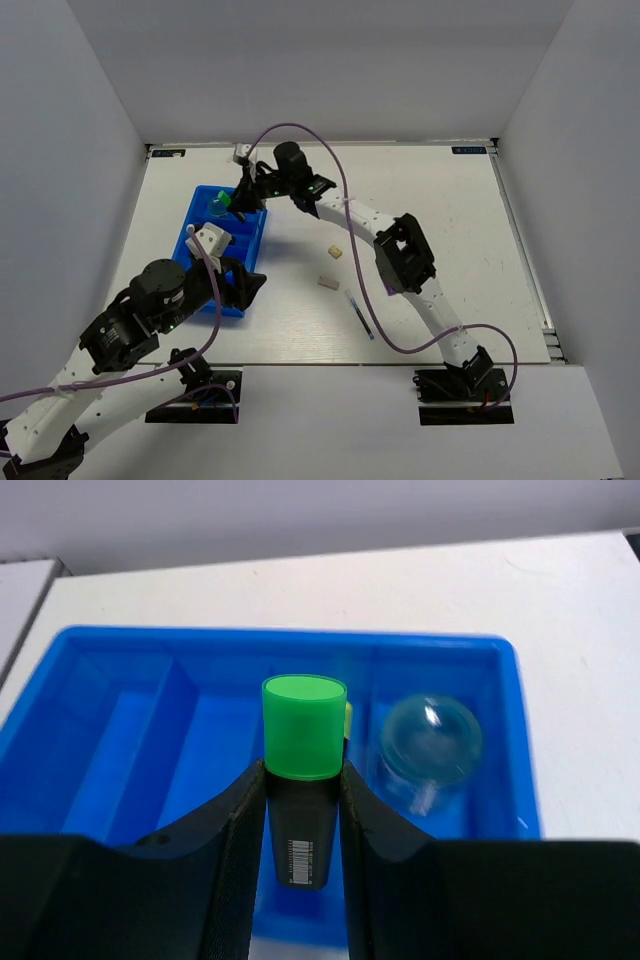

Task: Sort the stationery into containers
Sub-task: Place the pen in the storage box, then pick up the pen from the center of the board, then place the pen in the storage box.

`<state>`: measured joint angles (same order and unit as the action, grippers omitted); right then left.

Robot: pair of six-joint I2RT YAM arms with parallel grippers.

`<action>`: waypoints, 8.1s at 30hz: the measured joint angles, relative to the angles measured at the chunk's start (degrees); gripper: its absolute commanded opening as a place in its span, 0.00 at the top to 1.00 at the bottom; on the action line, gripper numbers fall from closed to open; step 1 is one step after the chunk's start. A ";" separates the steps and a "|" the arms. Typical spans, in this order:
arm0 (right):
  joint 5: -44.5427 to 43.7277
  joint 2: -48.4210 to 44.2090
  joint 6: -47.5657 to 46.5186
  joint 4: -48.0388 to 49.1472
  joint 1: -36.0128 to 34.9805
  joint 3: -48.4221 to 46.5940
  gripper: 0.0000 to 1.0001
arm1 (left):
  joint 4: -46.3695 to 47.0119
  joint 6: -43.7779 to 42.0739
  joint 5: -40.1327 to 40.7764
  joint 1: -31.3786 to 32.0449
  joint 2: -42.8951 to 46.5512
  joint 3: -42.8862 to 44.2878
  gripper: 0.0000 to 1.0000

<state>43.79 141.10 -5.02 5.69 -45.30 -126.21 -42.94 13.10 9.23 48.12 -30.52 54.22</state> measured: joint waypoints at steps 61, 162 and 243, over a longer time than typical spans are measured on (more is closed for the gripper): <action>-42.18 -41.64 2.86 -52.61 30.93 47.50 1.00 | 11.89 24.24 -0.31 4.11 -54.14 7.32 0.41; -25.97 -80.63 9.44 -39.60 54.84 74.71 0.77 | -5.99 -25.16 -4.31 11.19 -102.92 59.01 0.25; -17.88 -79.32 10.47 -38.05 58.16 77.37 0.70 | 25.86 76.78 18.88 -33.77 -52.70 -5.55 1.00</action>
<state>25.91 61.78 5.45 -32.36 12.86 -48.84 -17.08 89.89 28.12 14.35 -83.22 48.66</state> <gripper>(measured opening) 0.298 0.420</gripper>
